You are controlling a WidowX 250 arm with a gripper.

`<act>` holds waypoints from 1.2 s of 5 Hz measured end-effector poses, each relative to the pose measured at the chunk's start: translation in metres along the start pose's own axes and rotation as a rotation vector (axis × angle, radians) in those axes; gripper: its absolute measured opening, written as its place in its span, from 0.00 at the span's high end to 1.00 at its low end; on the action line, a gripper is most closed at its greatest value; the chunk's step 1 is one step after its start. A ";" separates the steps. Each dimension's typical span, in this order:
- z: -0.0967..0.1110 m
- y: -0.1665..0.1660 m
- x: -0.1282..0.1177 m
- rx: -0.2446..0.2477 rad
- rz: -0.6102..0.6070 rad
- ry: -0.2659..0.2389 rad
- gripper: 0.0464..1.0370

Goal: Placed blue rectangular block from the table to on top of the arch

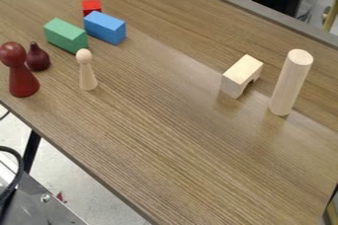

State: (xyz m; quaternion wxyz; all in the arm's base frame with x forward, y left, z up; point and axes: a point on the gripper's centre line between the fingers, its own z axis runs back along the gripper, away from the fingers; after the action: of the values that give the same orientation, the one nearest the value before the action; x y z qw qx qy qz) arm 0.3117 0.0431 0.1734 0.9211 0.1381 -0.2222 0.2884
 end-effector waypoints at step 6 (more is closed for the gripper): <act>-0.094 0.069 0.006 0.184 0.955 0.199 0.04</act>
State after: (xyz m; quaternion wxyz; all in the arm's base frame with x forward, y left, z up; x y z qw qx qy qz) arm 0.3066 0.1370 0.1037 0.6867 0.0732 -0.1453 0.7085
